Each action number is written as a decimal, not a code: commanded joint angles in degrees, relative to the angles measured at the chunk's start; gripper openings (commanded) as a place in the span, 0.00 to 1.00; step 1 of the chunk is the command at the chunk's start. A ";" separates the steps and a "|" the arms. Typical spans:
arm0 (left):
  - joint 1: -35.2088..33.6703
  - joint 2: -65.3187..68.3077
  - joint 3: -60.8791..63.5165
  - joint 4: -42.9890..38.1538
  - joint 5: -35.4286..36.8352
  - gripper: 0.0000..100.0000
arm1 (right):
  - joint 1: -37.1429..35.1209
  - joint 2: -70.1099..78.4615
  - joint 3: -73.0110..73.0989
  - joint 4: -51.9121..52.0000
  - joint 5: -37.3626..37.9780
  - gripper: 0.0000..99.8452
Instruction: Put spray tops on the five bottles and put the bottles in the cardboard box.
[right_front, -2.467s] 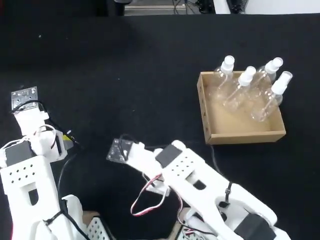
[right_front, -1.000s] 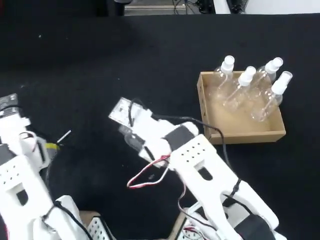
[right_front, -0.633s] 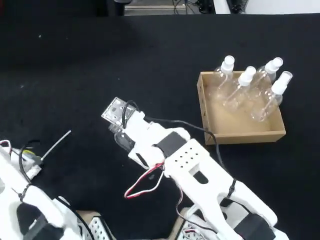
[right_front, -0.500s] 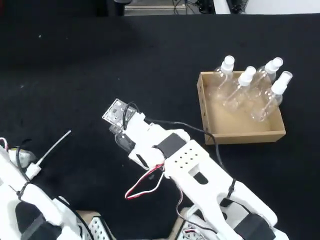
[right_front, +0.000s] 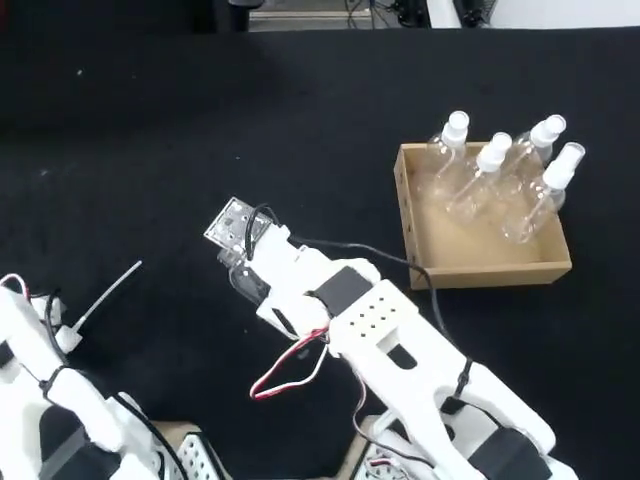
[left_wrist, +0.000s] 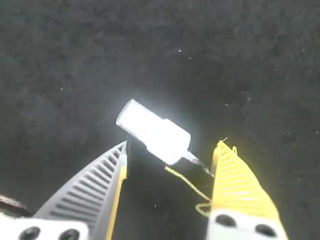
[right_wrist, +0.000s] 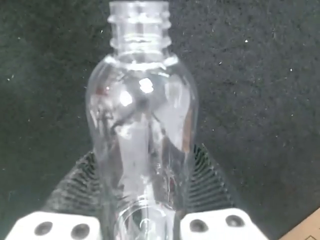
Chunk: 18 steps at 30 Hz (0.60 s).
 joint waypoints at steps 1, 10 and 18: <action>0.13 -0.18 3.74 -6.33 0.79 0.26 | -0.88 -0.66 -0.40 -1.05 -0.44 0.01; 0.31 -0.09 5.76 -9.76 0.79 0.26 | -0.88 -0.66 -0.40 -1.05 -0.44 0.01; 0.31 -0.09 8.57 -14.77 0.79 0.26 | -0.88 -0.66 -0.22 -0.97 -0.44 0.01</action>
